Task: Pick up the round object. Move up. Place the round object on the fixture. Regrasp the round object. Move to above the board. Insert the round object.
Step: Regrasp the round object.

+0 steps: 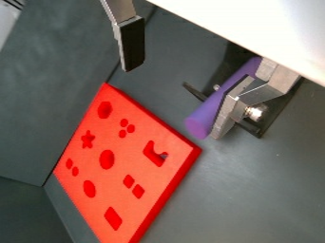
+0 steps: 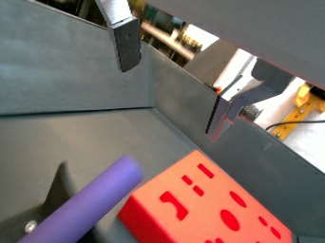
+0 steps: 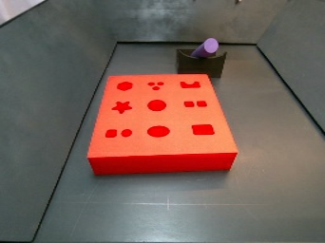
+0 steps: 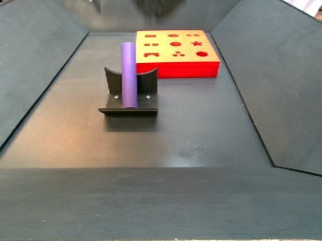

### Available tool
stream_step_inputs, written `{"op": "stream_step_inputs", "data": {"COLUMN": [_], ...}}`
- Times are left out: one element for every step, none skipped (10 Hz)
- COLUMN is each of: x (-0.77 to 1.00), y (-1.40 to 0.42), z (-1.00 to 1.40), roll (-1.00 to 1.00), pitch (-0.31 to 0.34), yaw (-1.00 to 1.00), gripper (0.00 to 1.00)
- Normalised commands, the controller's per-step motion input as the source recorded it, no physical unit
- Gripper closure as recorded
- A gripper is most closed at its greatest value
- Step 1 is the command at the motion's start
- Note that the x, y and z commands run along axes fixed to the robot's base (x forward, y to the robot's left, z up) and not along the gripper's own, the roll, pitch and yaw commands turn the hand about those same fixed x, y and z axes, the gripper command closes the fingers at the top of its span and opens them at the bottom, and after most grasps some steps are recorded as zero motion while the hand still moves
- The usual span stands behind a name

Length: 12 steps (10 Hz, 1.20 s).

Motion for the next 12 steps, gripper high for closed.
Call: {"op": "stream_step_inputs", "data": {"x": [-0.06,-0.05,-0.02,-0.03,-0.03,-0.02,-0.02,-0.01,0.00,0.01,0.01,0.01], "y": [-0.65,-0.52,-0.27,-0.04,-0.03,-0.04,-0.03,-0.02,-0.02,-0.02,-0.01,-0.02], "z": [0.39,0.23,0.05,0.06,0.04,0.02,0.01,0.01,0.00,0.00,0.00,0.00], "roll": [1.00,1.00,1.00,1.00,1.00,1.00,1.00,1.00,1.00,1.00,1.00,1.00], "pitch": [0.031,0.030,0.026,0.024,0.021,0.018,0.012,0.008,0.005,0.003,0.004,0.011], "yaw": [0.01,0.01,0.01,0.02,0.02,0.02,0.02,0.02,0.02,0.02,0.02,0.02], "gripper": [0.00,0.00,0.00,0.00,0.00,0.00,0.00,0.00,0.00,0.00,0.00,0.00]}}
